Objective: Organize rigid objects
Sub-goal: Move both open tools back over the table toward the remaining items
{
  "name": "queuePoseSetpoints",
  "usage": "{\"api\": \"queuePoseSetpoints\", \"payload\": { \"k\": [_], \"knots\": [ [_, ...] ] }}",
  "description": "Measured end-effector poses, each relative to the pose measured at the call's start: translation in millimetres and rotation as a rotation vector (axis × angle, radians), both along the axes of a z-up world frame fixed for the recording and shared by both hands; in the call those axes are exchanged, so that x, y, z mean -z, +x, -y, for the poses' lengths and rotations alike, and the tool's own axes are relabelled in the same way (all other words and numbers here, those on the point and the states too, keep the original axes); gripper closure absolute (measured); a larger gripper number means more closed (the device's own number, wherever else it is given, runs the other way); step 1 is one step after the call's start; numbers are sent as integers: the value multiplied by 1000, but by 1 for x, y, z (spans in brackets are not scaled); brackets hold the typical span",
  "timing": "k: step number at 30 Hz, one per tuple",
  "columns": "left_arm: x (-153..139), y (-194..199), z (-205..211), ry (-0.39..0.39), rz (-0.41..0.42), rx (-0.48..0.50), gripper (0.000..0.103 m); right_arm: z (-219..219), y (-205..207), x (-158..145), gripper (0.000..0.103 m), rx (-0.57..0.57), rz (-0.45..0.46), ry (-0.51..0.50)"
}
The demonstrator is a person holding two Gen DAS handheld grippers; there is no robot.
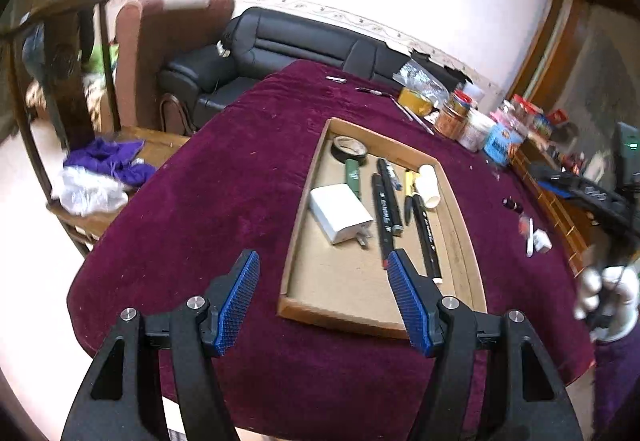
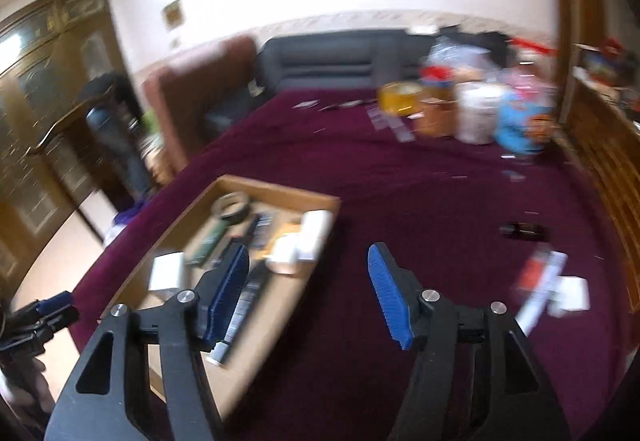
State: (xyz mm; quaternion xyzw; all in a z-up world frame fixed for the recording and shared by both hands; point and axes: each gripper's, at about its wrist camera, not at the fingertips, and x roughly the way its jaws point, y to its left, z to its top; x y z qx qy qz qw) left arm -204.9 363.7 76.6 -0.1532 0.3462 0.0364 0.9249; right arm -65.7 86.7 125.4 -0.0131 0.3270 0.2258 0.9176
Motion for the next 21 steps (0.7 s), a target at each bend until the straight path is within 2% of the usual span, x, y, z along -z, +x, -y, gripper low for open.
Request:
{"api": "queuePoseSetpoints", "payload": {
  "k": [4, 7, 9, 12, 14, 18, 21],
  "knots": [
    [-17, 4, 38, 65, 32, 72, 42, 62, -14, -21, 39, 111, 81, -1],
    [-28, 10, 72, 63, 45, 153, 34, 104, -21, -35, 22, 204, 149, -17],
    [-33, 17, 98, 42, 40, 236, 34, 133, -21, -39, 21, 263, 154, 0],
    [-30, 33, 148, 4, -6, 389, 34, 173, -15, -32, 22, 326, 102, 41],
    [-25, 43, 178, 7, -40, 458, 34, 196, -8, -19, 22, 363, 44, 69],
    [-12, 65, 234, 42, -84, 554, 34, 227, 0, 4, 22, 405, -33, 104],
    [9, 93, 263, 48, -148, 570, 34, 243, 5, 21, 22, 441, -81, 125]
  ]
}}
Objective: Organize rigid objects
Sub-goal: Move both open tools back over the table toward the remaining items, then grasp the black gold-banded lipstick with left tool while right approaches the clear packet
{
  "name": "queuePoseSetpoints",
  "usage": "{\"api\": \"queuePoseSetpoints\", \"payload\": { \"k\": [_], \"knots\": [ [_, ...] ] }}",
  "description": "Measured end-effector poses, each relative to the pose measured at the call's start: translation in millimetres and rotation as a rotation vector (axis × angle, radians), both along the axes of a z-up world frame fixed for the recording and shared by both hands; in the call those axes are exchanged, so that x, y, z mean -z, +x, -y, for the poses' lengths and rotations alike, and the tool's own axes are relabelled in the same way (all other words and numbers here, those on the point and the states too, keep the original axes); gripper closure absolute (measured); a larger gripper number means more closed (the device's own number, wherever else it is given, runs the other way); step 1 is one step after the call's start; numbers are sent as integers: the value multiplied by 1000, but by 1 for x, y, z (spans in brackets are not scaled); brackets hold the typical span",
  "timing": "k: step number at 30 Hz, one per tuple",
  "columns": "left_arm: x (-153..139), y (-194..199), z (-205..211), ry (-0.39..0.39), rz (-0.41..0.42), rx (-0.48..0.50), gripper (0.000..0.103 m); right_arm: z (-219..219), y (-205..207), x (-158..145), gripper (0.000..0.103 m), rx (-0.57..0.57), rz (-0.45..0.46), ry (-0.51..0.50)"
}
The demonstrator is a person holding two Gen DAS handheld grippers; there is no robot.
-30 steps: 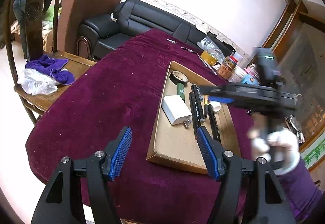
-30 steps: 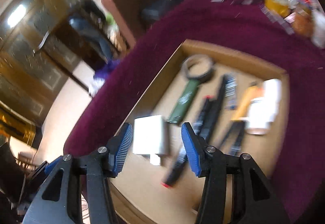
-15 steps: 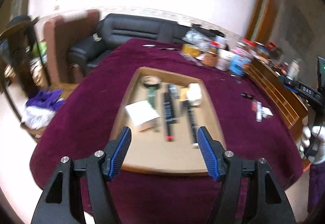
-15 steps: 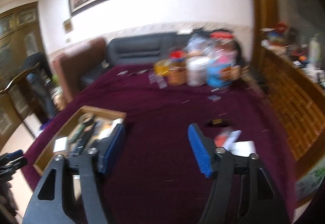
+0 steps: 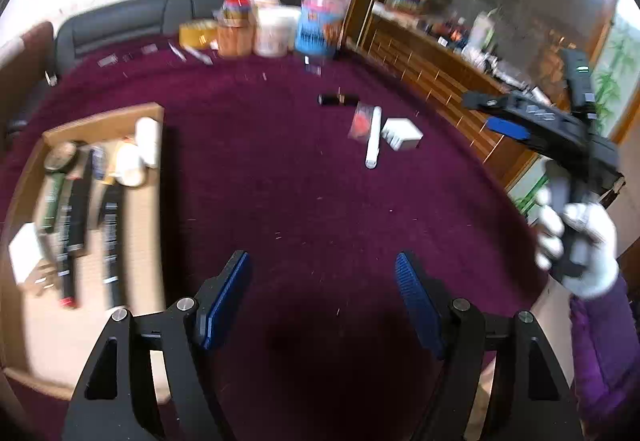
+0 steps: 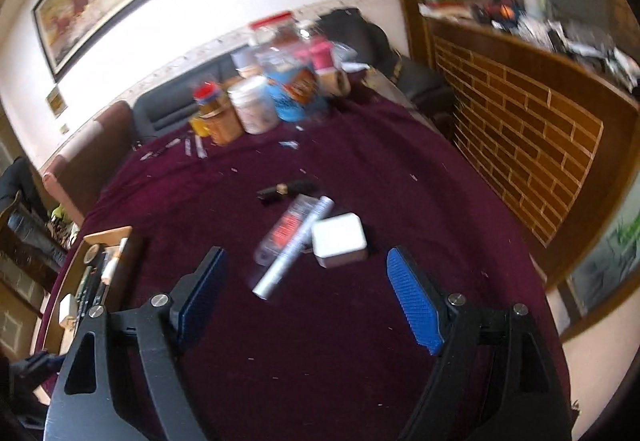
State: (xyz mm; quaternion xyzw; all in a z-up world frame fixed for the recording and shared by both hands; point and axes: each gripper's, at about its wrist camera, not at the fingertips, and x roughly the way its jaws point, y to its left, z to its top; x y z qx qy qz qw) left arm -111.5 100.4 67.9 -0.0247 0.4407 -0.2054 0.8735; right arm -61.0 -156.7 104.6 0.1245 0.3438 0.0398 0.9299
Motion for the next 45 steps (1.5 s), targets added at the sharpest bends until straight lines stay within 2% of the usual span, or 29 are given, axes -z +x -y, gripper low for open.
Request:
{"api": "queuePoseSetpoints", "payload": {
  "k": [2, 4, 7, 11, 12, 13, 17, 20, 23, 27, 33, 35, 38, 41, 43, 45],
  "knots": [
    [17, 23, 12, 6, -46, -8, 34, 7, 3, 7, 22, 7, -21, 22],
    [32, 42, 20, 45, -82, -47, 34, 13, 6, 13, 22, 14, -42, 33],
    [51, 65, 18, 67, -112, -104, 35, 15, 13, 17, 22, 10, -61, 19],
    [56, 68, 15, 107, -42, -144, 34, 7, 34, 21, 22, -1, -97, -15],
    [58, 66, 16, 118, -18, -140, 32, 4, 42, 23, 22, -8, -110, -23],
    [58, 65, 17, 113, -23, -120, 22, 0, 51, 26, 22, -19, -125, -28],
    [59, 65, 23, 98, -42, -70, 4, -12, 90, 39, 22, -32, -196, -33],
    [62, 66, 29, 147, -44, -61, 2, -24, 123, 44, 22, -28, -233, -87],
    [67, 71, 44, 246, -43, -54, 2, -34, 152, 48, 22, -22, -269, -138],
    [69, 71, 43, 248, -42, -56, 1, -44, 188, 56, 23, -15, -314, -132],
    [68, 71, 43, 249, -42, -56, 1, -58, 231, 68, 41, 0, -353, -179],
    [68, 71, 43, 249, -43, -57, 1, -63, 240, 78, 57, -10, -391, -168],
    [68, 72, 43, 250, -43, -56, 1, -81, 232, 82, 59, -99, -409, -162],
    [68, 71, 44, 250, -43, -56, 1, -108, 199, 81, 60, -329, -480, -58],
    [68, 71, 44, 250, -43, -57, 1, -123, 173, 81, 60, -474, -522, -25],
    [68, 71, 44, 250, -43, -57, 1, -123, 141, 72, 60, -536, -492, -8]
  ]
}}
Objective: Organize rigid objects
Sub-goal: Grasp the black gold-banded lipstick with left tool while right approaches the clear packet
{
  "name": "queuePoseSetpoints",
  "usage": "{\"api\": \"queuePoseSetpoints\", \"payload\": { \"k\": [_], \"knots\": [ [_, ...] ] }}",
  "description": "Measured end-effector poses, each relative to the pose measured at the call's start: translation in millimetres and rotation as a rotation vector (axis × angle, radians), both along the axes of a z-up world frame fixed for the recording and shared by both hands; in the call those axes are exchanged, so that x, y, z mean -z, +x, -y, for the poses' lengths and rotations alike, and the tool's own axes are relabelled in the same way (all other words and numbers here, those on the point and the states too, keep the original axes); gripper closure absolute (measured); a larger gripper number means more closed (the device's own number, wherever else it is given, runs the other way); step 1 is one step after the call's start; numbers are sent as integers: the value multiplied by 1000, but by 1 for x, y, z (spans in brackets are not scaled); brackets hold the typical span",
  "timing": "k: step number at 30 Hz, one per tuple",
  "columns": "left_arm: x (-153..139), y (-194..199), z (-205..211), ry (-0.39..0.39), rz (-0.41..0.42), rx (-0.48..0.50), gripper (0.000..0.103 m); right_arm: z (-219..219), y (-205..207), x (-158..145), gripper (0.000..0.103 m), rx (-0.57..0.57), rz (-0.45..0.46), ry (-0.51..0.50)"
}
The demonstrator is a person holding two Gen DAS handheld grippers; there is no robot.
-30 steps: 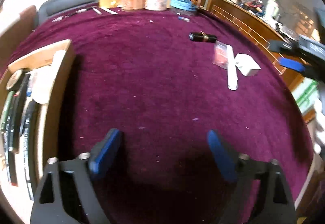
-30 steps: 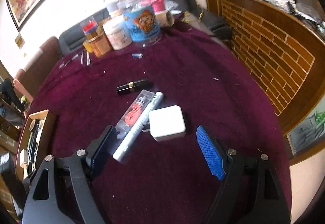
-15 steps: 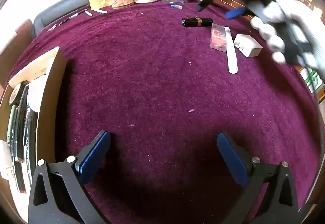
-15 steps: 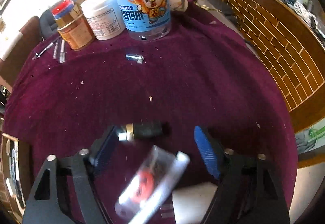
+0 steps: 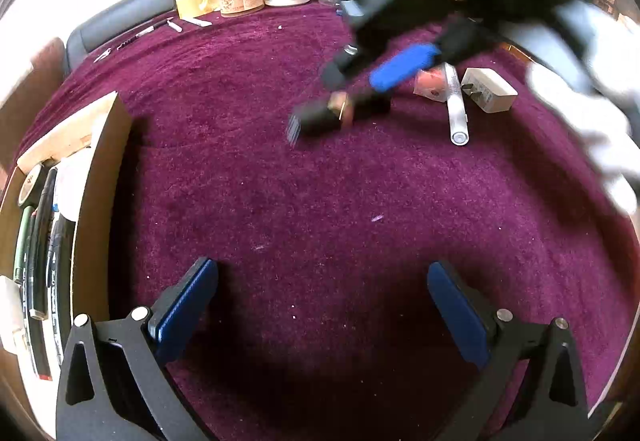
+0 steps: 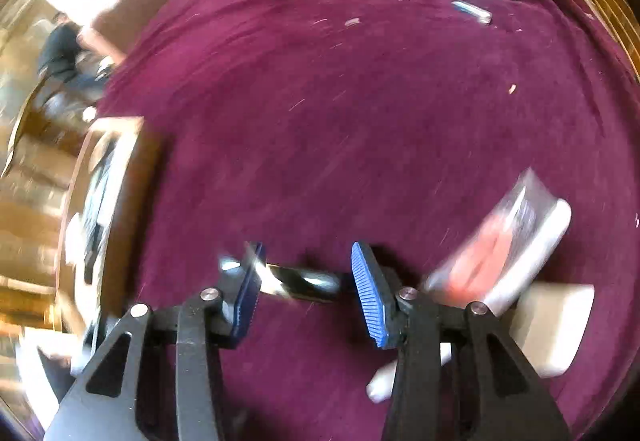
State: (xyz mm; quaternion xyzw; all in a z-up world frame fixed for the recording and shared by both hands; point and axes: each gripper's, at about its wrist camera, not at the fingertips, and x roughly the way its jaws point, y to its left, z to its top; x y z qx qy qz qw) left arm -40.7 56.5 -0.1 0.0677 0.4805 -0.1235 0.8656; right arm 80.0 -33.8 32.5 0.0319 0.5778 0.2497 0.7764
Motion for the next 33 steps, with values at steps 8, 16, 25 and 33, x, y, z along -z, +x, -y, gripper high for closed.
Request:
{"api": "queuePoseSetpoints", "payload": {
  "k": [8, 16, 25, 33],
  "knots": [
    [-3, 0, -8, -50, -1, 6, 2, 96, -88, -47, 39, 466, 510, 175],
    [-43, -14, 1, 102, 145, 108, 2, 147, -89, -13, 39, 652, 450, 269],
    [-11, 39, 23, 226, 45, 171, 3, 158, -87, -11, 39, 674, 419, 338],
    [-14, 23, 21, 36, -37, 159, 80, 157, -78, 0, 39, 666, 379, 345]
  ]
}}
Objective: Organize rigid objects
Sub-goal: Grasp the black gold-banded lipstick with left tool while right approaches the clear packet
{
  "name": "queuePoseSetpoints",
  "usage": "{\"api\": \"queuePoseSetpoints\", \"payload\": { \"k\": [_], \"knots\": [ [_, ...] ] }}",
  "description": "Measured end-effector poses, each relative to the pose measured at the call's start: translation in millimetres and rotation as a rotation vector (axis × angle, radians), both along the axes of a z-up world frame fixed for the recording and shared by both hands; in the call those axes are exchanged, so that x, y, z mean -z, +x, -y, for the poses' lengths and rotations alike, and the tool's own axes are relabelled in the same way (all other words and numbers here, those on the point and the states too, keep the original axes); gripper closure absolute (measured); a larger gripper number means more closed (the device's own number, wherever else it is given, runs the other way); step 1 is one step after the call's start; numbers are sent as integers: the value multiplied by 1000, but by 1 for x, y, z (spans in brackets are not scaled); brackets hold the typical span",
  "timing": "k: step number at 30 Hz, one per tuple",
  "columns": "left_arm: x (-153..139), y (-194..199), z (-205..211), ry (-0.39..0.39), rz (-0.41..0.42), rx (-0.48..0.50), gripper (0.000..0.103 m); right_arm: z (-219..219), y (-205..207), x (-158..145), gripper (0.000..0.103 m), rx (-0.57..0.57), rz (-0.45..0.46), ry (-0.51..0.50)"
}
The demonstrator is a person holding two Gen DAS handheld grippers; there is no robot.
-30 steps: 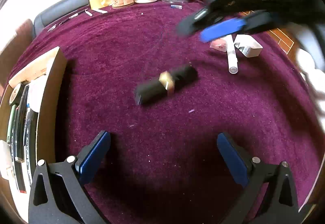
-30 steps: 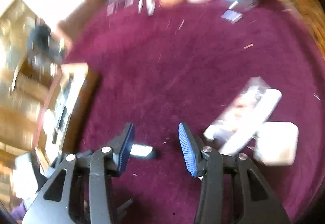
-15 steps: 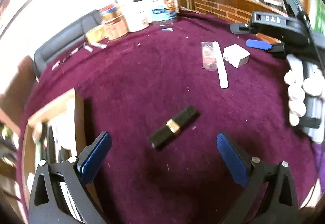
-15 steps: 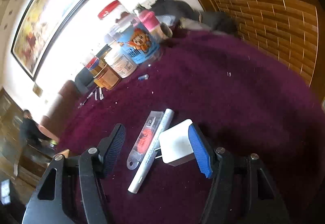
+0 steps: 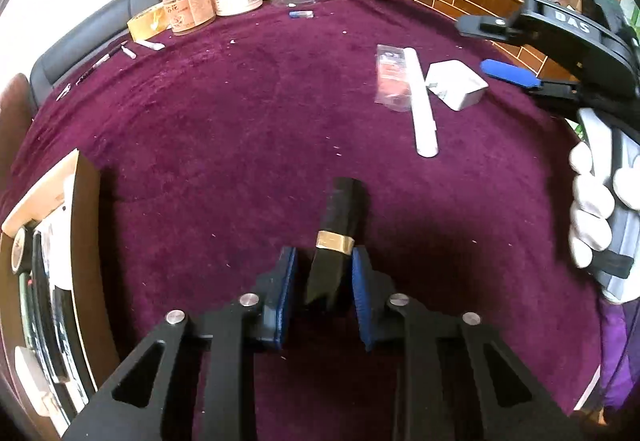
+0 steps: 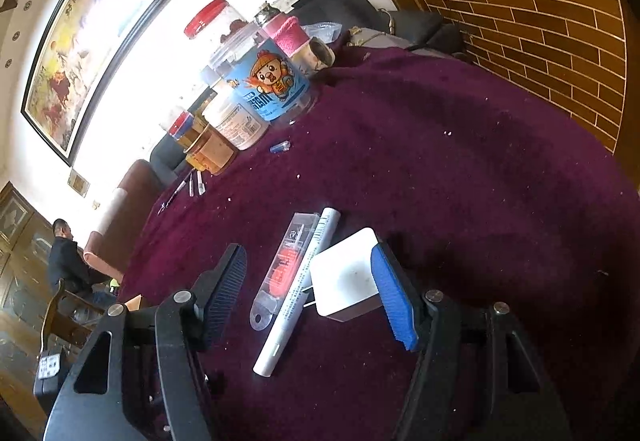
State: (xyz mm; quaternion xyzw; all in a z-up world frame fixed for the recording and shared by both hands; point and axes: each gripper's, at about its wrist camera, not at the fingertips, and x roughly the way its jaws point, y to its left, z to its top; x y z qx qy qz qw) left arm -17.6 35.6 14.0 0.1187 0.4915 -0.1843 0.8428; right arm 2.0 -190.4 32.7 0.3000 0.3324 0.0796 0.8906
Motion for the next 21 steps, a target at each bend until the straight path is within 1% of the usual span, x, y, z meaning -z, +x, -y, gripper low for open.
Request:
{"api": "queuePoseSetpoints", "payload": {
  "k": [2, 3, 4, 5, 6, 7, 8, 9, 12, 14, 17, 19, 21],
  "knots": [
    [1, -3, 5, 19, 33, 12, 79, 0, 0, 1, 39, 5, 0, -3],
    [0, -3, 6, 15, 42, 12, 76, 1, 0, 1, 39, 8, 1, -6],
    [0, -1, 6, 7, 41, 6, 66, 0, 0, 1, 39, 11, 0, -11],
    [1, 2, 6, -13, 35, -6, 63, 1, 0, 1, 39, 14, -1, -14],
    [1, 4, 4, -36, 30, -14, 61, 0, 1, 2, 39, 15, -3, -17],
    [0, 5, 2, -42, 33, -27, 66, 1, 1, 2, 39, 17, -4, -23],
    [-1, 4, 1, -31, 42, -59, 75, 1, 2, 2, 39, 20, -3, -29],
    [-4, 3, -3, -56, 30, -82, 89, 2, 2, 2, 39, 23, -2, -30],
    [-19, -10, -24, -174, 21, -137, 89, 8, 3, 3, 39, 41, 0, -19],
    [-31, -23, -37, -233, 32, -157, 89, 13, 5, 7, 39, 46, -13, 5],
    [-54, -50, -61, -338, 69, -174, 89, 16, 7, 10, 39, 33, -19, 39],
    [-68, -67, -73, -380, 109, -185, 89, 12, 7, 8, 39, -1, -3, 50],
    [-78, -78, -84, -413, 148, -189, 89, 5, 6, 5, 39, -40, 20, 40]
  ]
}}
